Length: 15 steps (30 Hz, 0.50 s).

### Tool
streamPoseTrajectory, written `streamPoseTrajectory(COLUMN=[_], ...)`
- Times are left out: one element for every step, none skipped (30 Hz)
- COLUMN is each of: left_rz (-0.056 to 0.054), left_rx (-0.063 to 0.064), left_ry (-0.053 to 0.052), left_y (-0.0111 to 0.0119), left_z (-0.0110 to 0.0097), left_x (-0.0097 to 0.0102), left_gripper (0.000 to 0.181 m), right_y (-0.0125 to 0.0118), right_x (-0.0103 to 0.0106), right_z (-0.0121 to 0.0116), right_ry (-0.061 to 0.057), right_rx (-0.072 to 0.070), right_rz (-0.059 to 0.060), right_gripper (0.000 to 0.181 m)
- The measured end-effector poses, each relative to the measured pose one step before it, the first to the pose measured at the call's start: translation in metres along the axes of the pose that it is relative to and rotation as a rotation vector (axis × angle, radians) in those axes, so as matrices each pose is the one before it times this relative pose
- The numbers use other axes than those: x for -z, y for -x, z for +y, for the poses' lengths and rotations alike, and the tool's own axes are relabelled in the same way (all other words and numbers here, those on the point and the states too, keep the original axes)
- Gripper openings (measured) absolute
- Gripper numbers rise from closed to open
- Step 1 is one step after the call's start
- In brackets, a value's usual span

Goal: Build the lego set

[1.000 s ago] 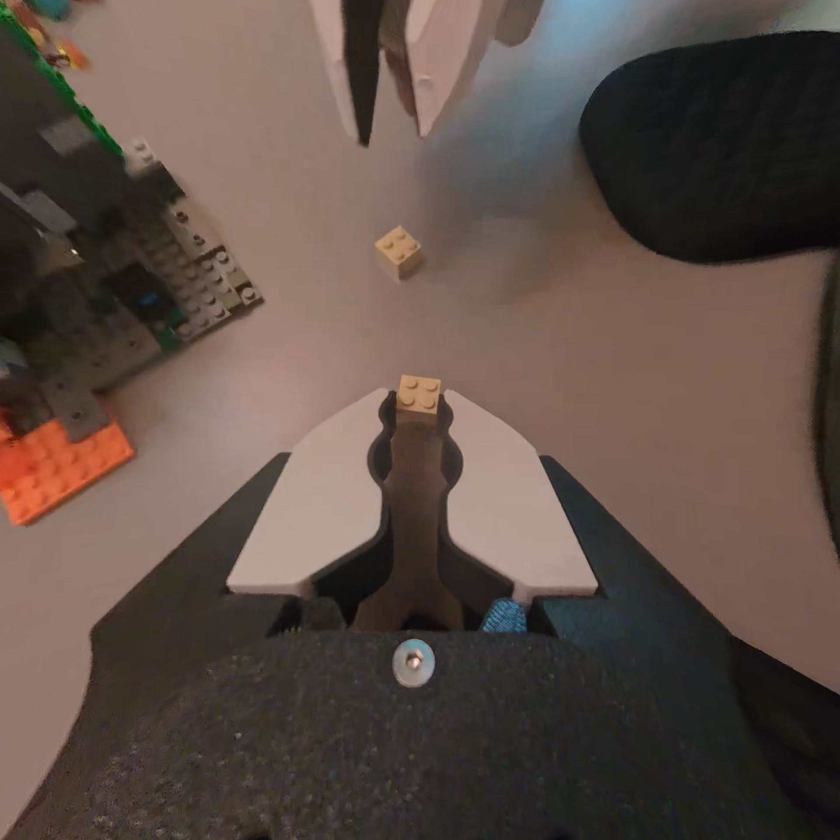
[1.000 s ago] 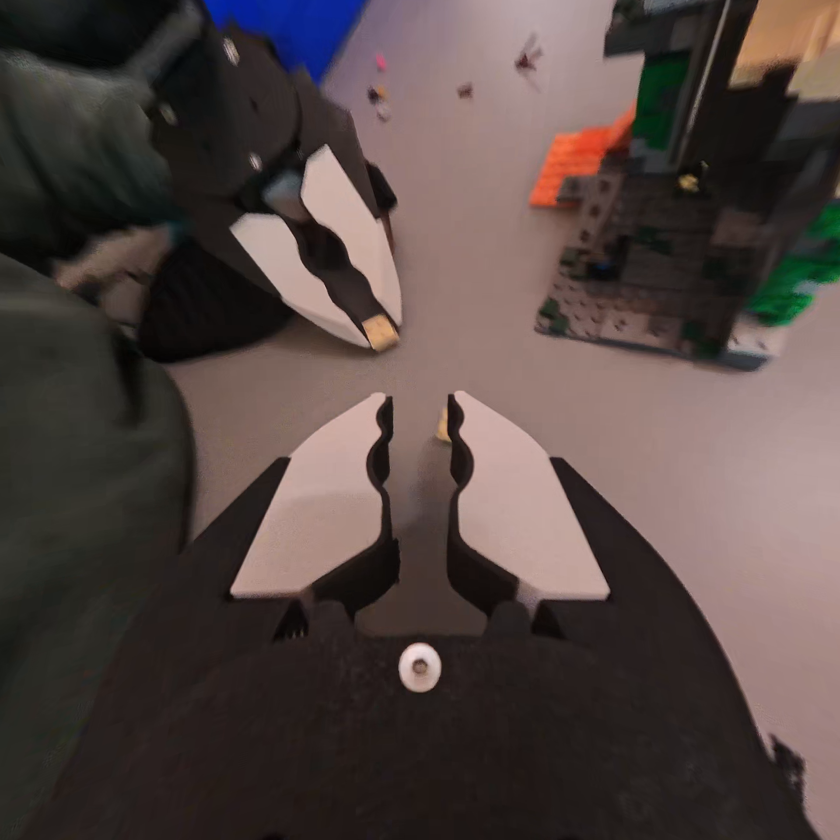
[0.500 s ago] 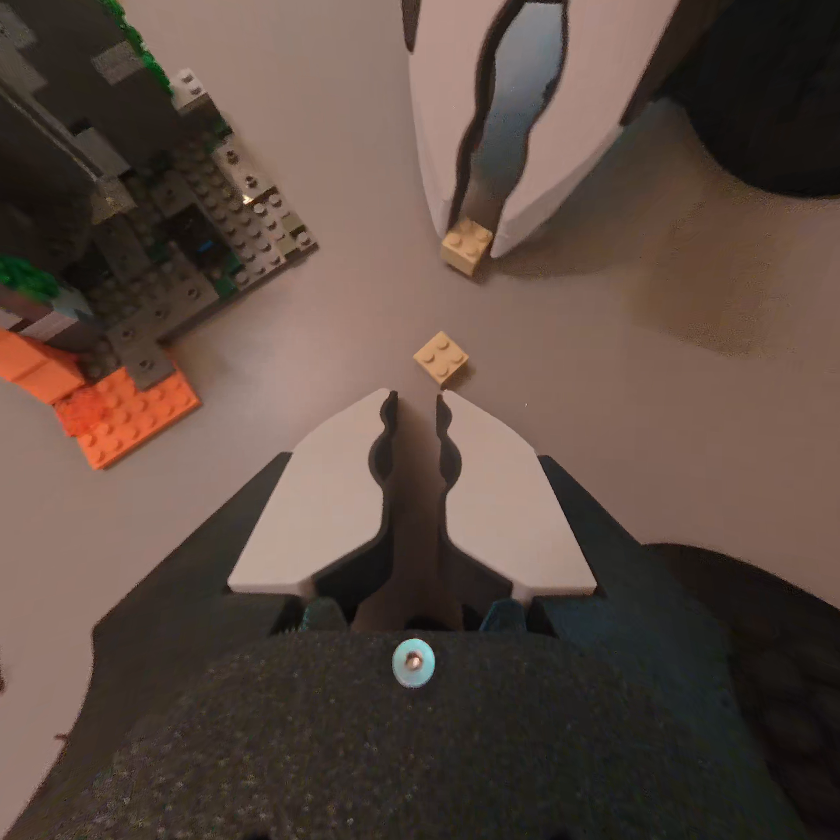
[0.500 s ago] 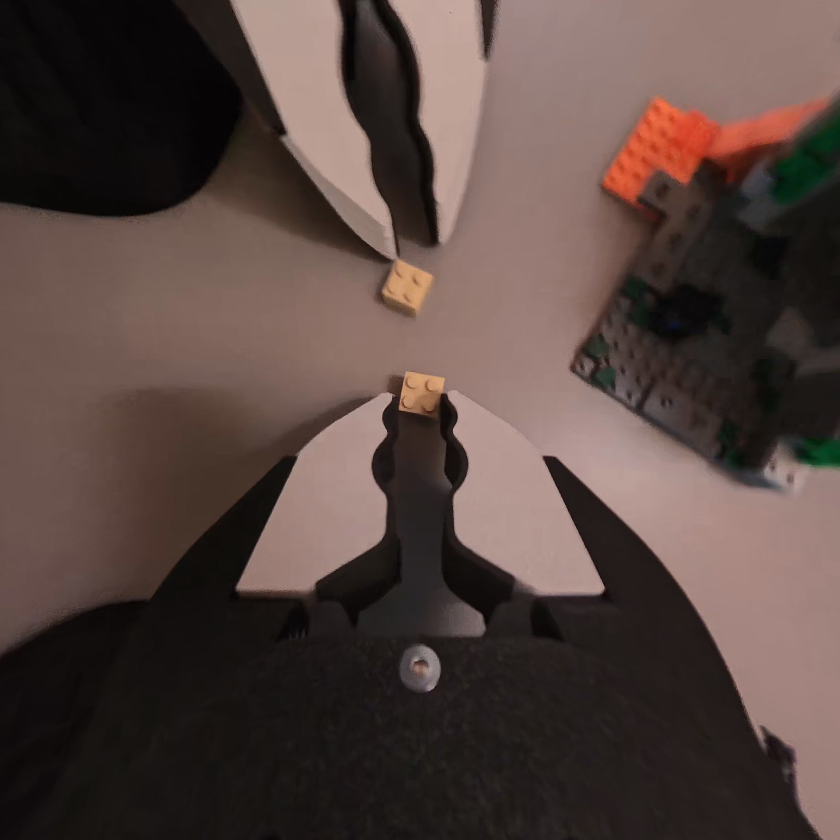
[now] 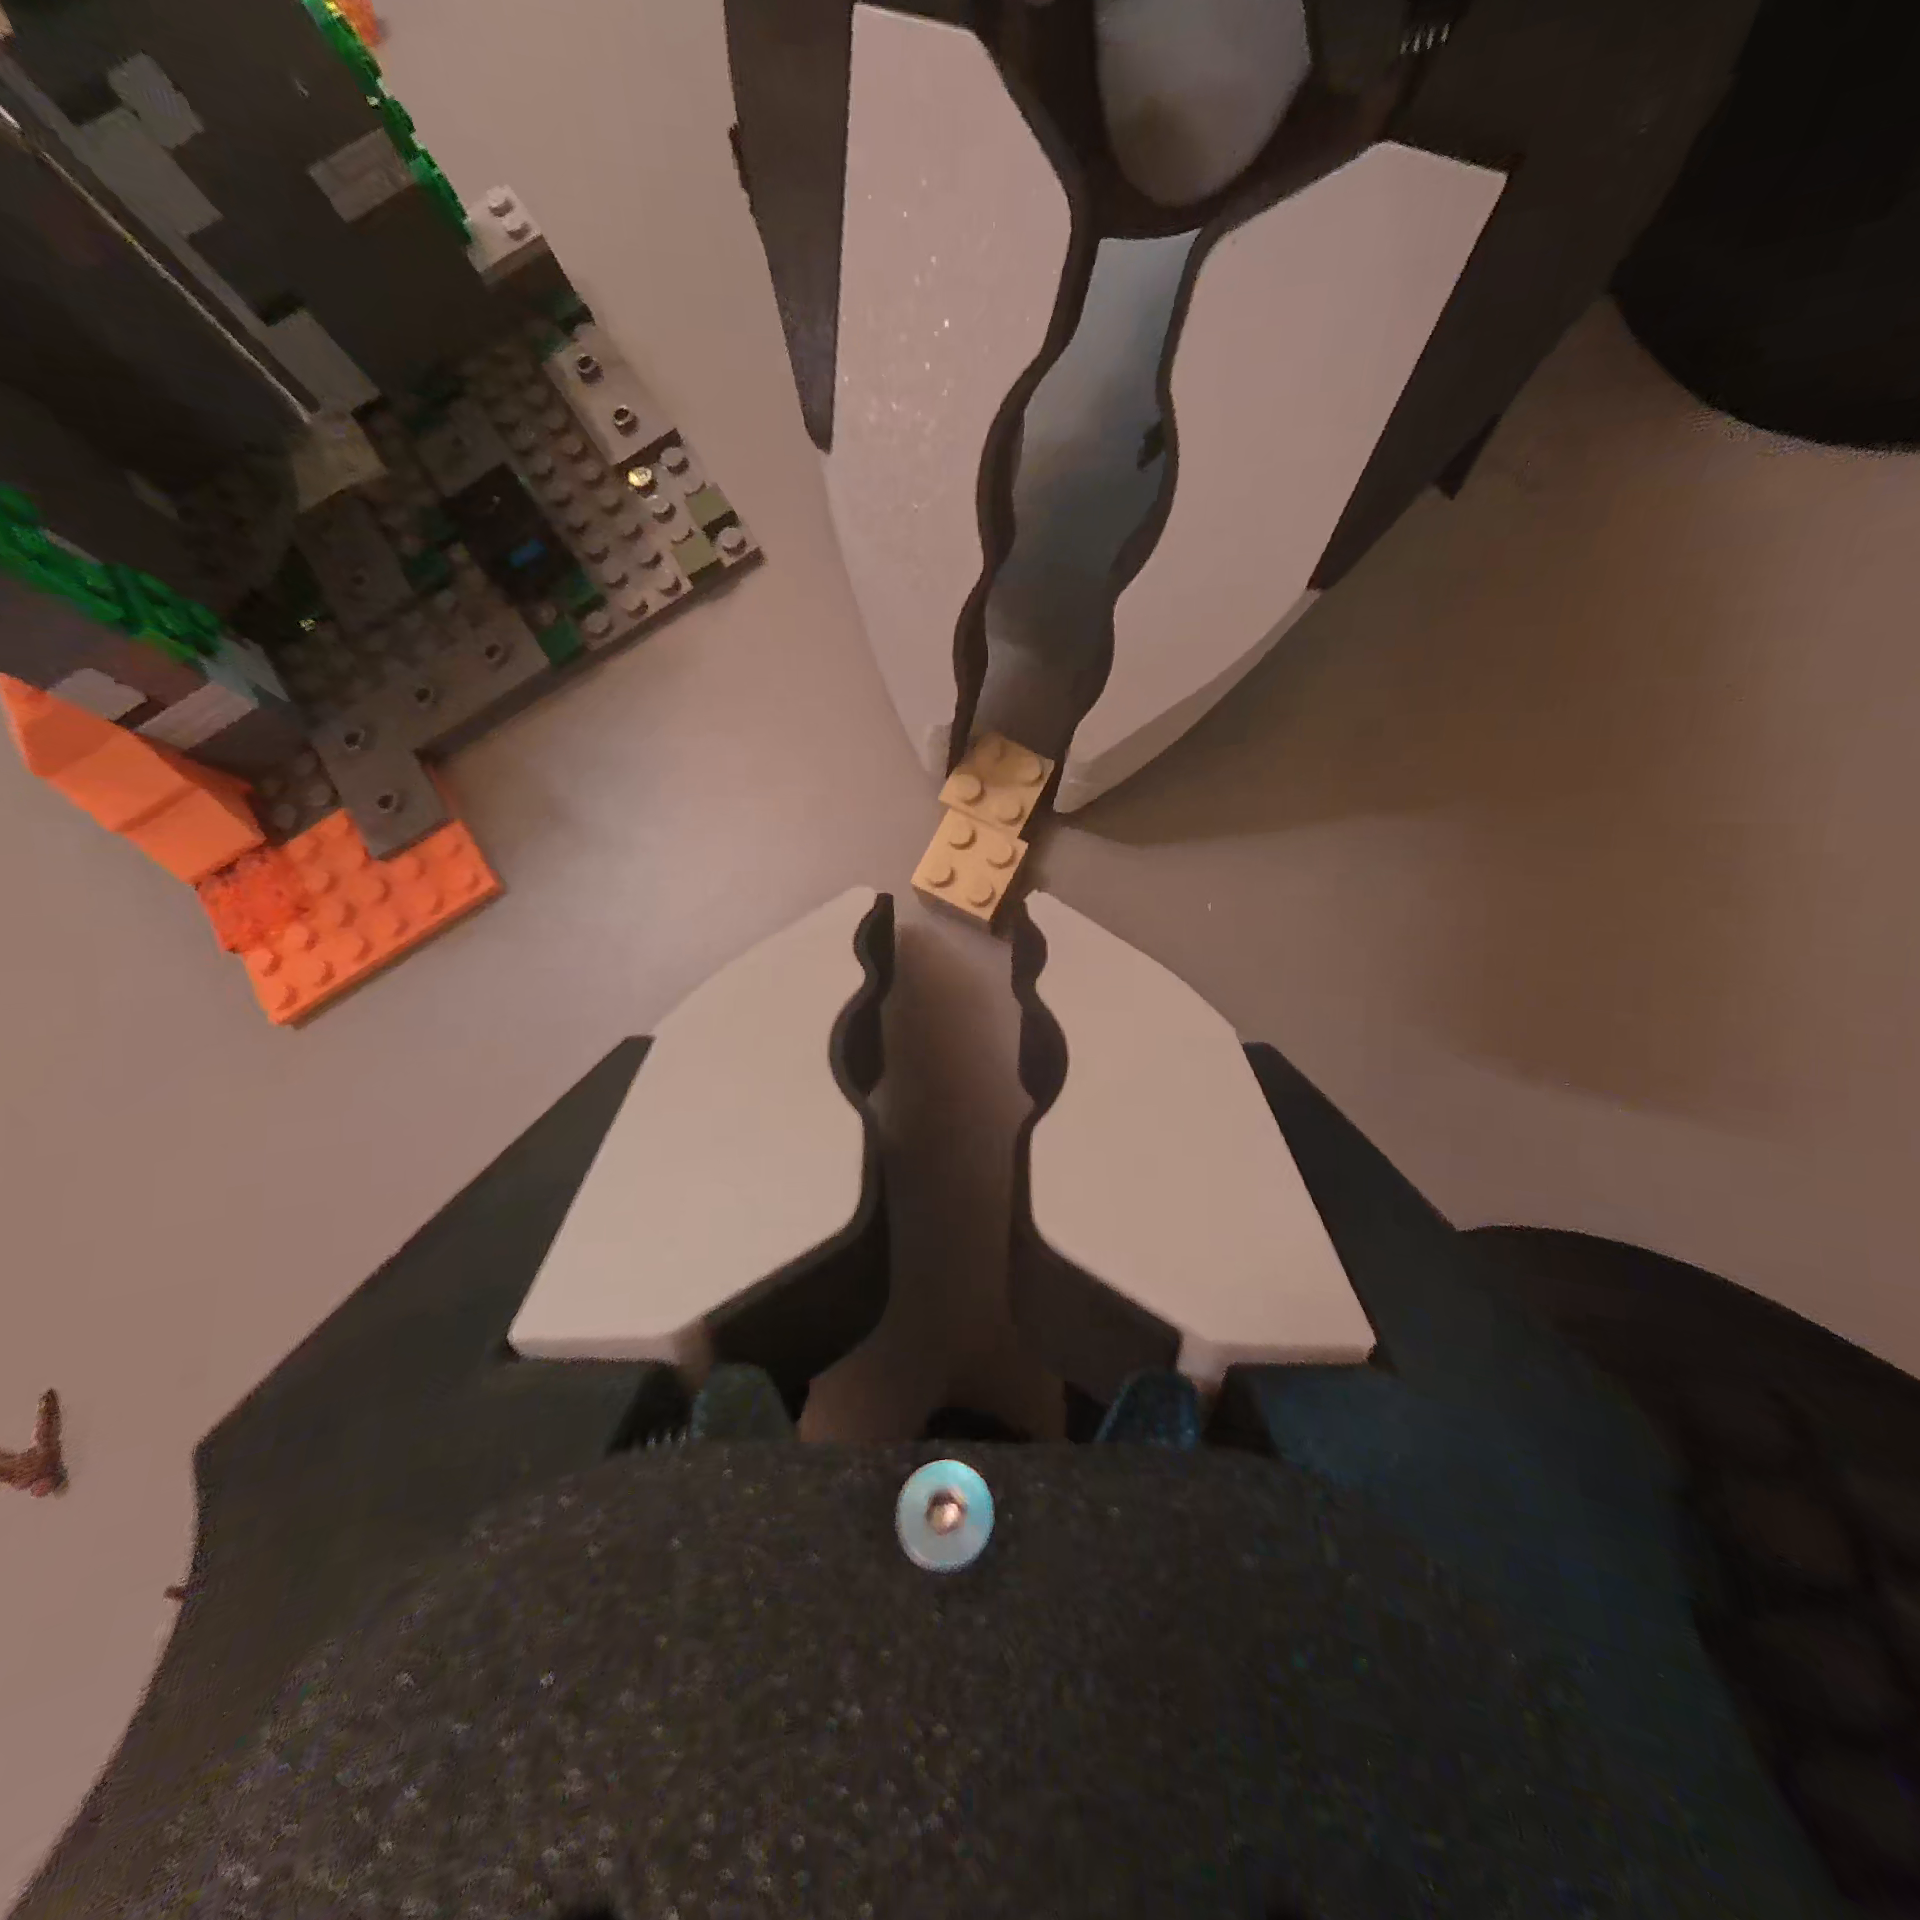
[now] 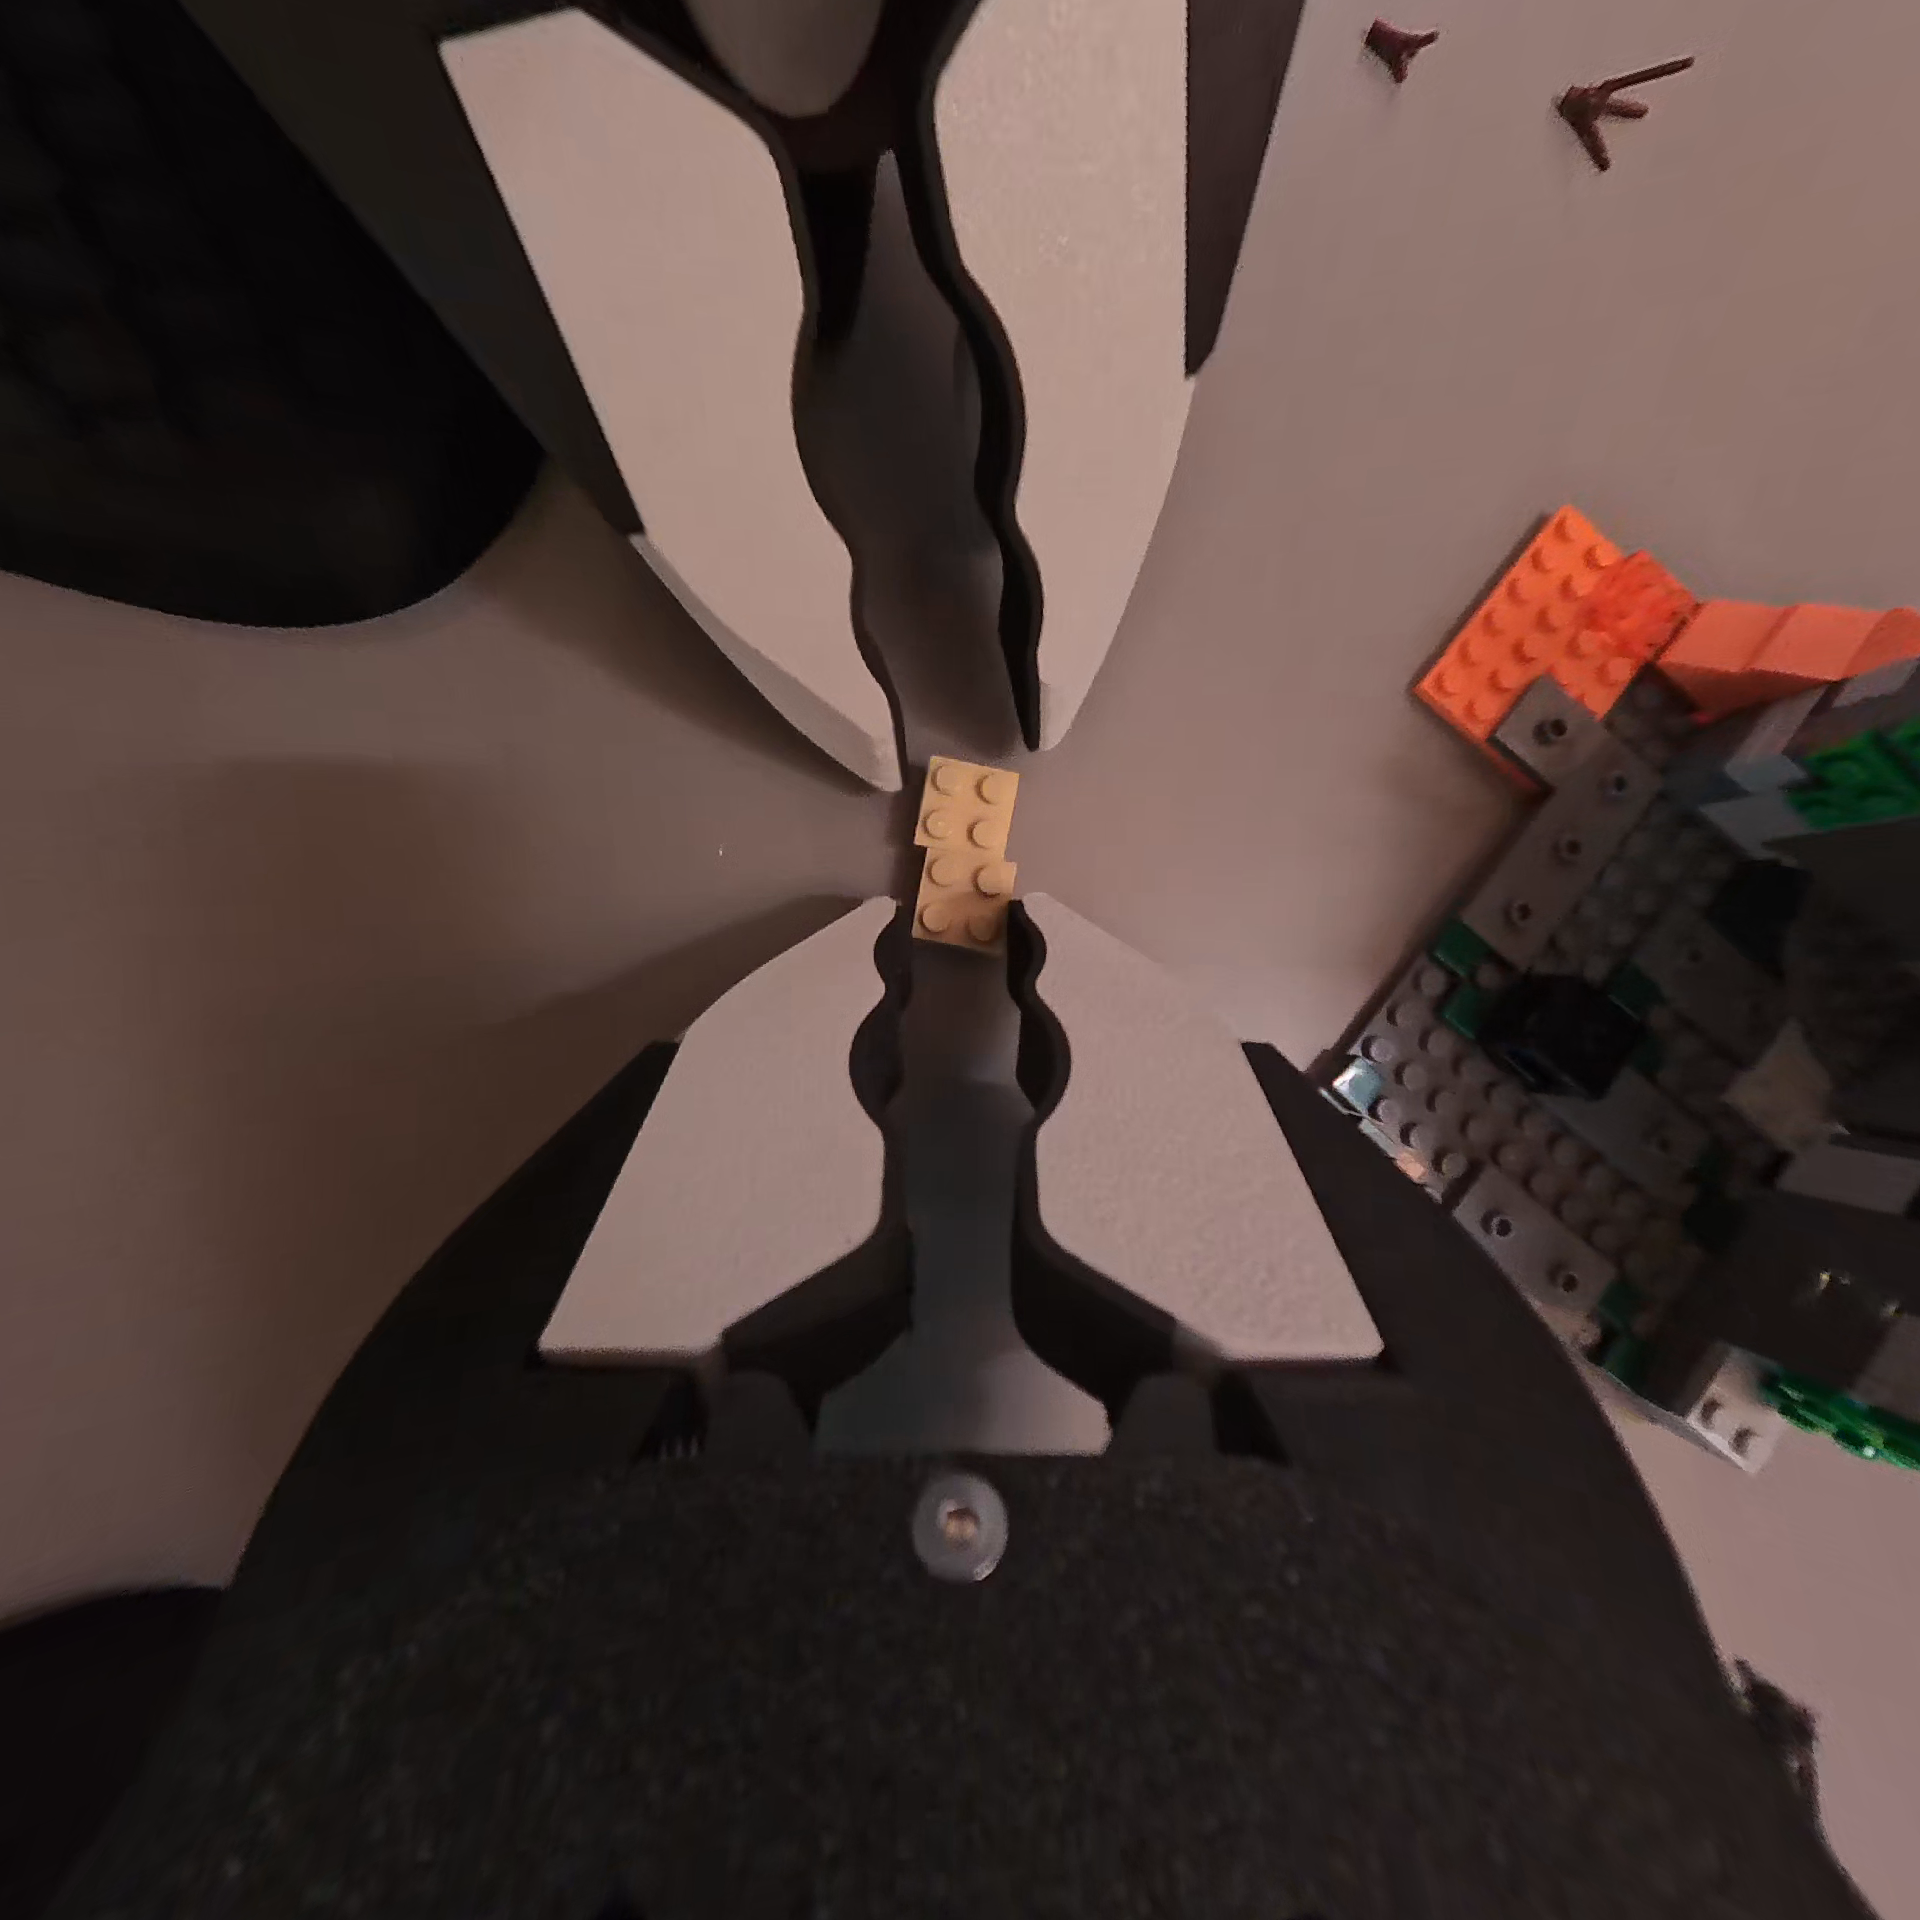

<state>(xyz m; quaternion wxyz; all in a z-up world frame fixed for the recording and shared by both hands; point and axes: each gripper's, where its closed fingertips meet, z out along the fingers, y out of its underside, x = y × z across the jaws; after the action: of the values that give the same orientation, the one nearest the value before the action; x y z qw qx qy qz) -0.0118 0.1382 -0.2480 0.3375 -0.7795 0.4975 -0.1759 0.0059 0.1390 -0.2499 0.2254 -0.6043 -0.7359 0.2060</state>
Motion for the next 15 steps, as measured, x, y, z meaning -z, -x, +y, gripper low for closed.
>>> streamPoseTrajectory(left_rz=[-0.0051, -0.0088, -0.0087, -0.0099, -0.0100, -0.0102, -0.0149, -0.0184, -0.0169, -0.0171, -0.0197, -0.0253, -0.0293, -0.0343, -0.0494], left_rx=[0.0040, 0.0027, 0.0028, 0.0052, 0.0074, 0.0092, 0.0107, 0.0103, 0.0111, 0.0149, 0.0167, 0.0193, 0.0242, 0.0276, 0.0247], left_ry=[-0.0050, 0.0010, 0.0021, -0.0028, -0.0059, -0.0056, -0.0048, -0.0061, -0.0085, -0.0059, -0.0059, -0.0135, -0.0169, -0.0111, -0.0023], left_y=[0.00007, 0.00051, 0.00036, 0.00036, 0.00037, 0.00016, 0.00077, 0.00136, 0.00149, 0.00204, 0.00309, 0.00488, 0.00655, 0.00881, 0.01250], left_z=[0.00010, 0.00075, 0.00083, -0.00023, -0.00093, -0.00118, -0.00127, -0.00159, -0.00202, -0.00190, -0.00209, -0.00310, -0.00338, -0.00235, -0.00066], left_x=[0.00168, 0.00186, 0.00246, 0.00324, 0.00428, 0.00520, 0.00623, 0.00746, 0.00851, 0.00977, 0.01146, 0.01400, 0.01630, 0.01826, 0.01986], left_gripper=[0.021, 0.021, 0.021, 0.022, 0.022, 0.022, 0.022, 0.023, 0.023, 0.023, 0.023, 0.023, 0.023, 0.022, 0.022], right_y=[0.00030, 0.00040, 0.00026, 0.00061, 0.00061, 0.00063, 0.00027, 0.00029, -0.00003, -0.00107, -0.00053, -0.00002, -0.00067, -0.00097, -0.00081], right_x=[0.00026, 0.00064, 0.00089, 0.00098, 0.00103, 0.00094, 0.00074, 0.00057, 0.00022, 0.00006, 0.00069, 0.00171, 0.00292, 0.00391, 0.00467], right_z=[0.00052, 0.00094, 0.00125, 0.00151, 0.00163, 0.00149, 0.00117, 0.00088, 0.00091, 0.00050, -0.00006, -0.00063, -0.00121, -0.00108, -0.00083], right_ry=[0.0024, 0.0052, 0.0056, 0.0051, 0.0049, 0.0036, 0.0025, 0.0019, 0.0030, 0.0022, -0.0023, -0.0078, -0.0154, -0.0171, -0.0180], right_rx=[-0.0039, -0.0034, 0.0005, 0.0018, -0.0009, -0.0014, -0.0003, 0.0024, 0.0038, 0.0006, -0.0017, -0.0025, -0.0036, -0.0068, -0.0107], right_rz=[-0.0054, -0.0046, -0.0022, -0.0027, -0.0041, -0.0047, -0.0021, -0.0017, 0.0012, 0.0074, 0.0025, -0.0011, 0.0041, 0.0050, 0.0034], right_gripper=[0.017, 0.017, 0.017, 0.017, 0.017, 0.017, 0.017, 0.017, 0.018, 0.023, 0.029, 0.031, 0.033, 0.034, 0.034])
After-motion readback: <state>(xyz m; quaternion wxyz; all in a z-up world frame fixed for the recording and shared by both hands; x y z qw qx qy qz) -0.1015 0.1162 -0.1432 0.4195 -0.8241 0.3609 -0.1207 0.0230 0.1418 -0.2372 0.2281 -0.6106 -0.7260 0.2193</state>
